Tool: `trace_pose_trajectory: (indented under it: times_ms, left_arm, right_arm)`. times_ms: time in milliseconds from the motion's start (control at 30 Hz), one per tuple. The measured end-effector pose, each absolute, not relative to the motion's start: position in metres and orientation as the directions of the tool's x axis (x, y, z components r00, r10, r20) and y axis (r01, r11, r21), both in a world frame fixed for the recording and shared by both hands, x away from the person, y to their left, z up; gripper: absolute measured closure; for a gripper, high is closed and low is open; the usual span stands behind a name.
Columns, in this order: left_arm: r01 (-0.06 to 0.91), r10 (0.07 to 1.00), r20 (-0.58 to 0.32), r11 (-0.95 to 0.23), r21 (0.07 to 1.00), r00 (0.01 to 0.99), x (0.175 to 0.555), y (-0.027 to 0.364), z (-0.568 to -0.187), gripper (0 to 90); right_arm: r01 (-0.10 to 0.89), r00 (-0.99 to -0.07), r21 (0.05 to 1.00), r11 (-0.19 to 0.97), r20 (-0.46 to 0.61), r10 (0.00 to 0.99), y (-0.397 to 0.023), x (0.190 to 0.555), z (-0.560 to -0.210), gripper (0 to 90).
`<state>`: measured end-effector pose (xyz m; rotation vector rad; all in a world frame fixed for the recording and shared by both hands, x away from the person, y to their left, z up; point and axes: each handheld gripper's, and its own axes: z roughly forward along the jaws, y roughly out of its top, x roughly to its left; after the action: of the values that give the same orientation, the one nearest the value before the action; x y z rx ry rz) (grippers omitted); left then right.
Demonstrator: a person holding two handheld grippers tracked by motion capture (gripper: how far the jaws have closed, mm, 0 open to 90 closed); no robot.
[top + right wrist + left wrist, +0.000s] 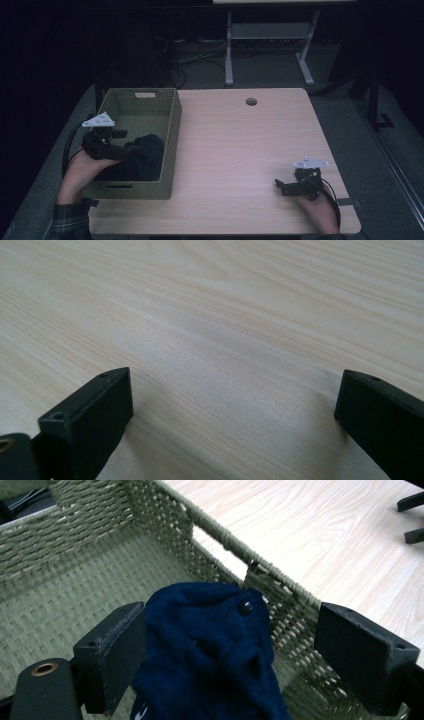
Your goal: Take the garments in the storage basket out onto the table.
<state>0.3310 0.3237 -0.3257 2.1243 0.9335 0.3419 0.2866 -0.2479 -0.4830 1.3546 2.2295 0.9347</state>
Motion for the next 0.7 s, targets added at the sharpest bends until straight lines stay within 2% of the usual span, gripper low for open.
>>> trace_pose_trajectory:
  times_ms: [700]
  left_arm:
    - [0.562,0.746,-0.094,-0.407,0.720,0.659,0.333,0.341,-0.348,12.7]
  right_arm:
    - [0.638,-0.470,0.701,0.318,0.027,0.882,-0.248,0.287,-0.483,2.0]
